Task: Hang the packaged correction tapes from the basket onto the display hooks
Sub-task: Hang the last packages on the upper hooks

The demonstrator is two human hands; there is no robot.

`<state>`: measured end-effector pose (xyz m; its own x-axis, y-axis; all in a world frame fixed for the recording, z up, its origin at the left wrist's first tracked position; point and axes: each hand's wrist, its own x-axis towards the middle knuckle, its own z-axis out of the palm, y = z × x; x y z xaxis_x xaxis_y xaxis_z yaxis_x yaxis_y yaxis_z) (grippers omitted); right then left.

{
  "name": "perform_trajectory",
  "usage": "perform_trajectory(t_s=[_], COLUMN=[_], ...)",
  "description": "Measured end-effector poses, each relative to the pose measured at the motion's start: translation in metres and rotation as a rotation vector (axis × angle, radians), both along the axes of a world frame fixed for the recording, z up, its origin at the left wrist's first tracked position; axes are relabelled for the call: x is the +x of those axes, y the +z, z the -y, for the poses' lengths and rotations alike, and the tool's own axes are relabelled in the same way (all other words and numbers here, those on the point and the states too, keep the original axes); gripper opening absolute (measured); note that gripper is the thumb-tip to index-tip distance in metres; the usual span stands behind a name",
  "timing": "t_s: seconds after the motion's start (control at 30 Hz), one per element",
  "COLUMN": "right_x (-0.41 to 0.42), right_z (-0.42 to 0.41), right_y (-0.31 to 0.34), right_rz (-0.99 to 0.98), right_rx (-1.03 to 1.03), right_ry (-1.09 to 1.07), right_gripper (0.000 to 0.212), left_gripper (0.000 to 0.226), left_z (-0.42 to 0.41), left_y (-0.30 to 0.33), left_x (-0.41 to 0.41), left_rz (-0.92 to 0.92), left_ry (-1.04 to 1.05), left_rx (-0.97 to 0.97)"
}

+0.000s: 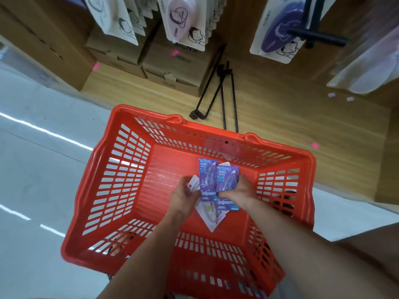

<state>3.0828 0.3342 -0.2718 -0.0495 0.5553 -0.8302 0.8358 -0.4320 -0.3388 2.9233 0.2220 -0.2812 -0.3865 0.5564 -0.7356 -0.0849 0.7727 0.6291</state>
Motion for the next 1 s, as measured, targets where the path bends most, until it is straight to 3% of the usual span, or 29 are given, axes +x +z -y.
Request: perform_trajectory(t_s=[0.23,0.43,0.6,0.77,1.0], right_x=[-0.010,-0.030,-0.050,-0.050,-0.042], right_z=[0.008,0.000,-0.005,-0.005,-0.011], right_y=[0.000,0.006,0.006,0.016,0.055], right_rz=[-0.117,-0.226,-0.357,-0.460,-0.582], right_rx=[0.013,0.049,-0.092,-0.280,-0.469], right_ry=[0.008,0.013,-0.101,-0.303,-0.394], right_gripper=[0.088,0.065,0.034,0.046,0.019], left_gripper=[0.043,0.055,0.055,0.047,0.032], left_z=[0.004,-0.003,-0.009,-0.015,-0.009], left_y=[0.007,0.016,0.024,0.039,0.068], left_x=[0.000,-0.007,-0.011,-0.014,-0.025], left_rz=[0.042,-0.052,-0.105,-0.057,-0.094], left_ry=[0.000,-0.138,-0.238,-0.231,-0.271], left_rx=[0.073,0.113,0.133,0.153,0.134])
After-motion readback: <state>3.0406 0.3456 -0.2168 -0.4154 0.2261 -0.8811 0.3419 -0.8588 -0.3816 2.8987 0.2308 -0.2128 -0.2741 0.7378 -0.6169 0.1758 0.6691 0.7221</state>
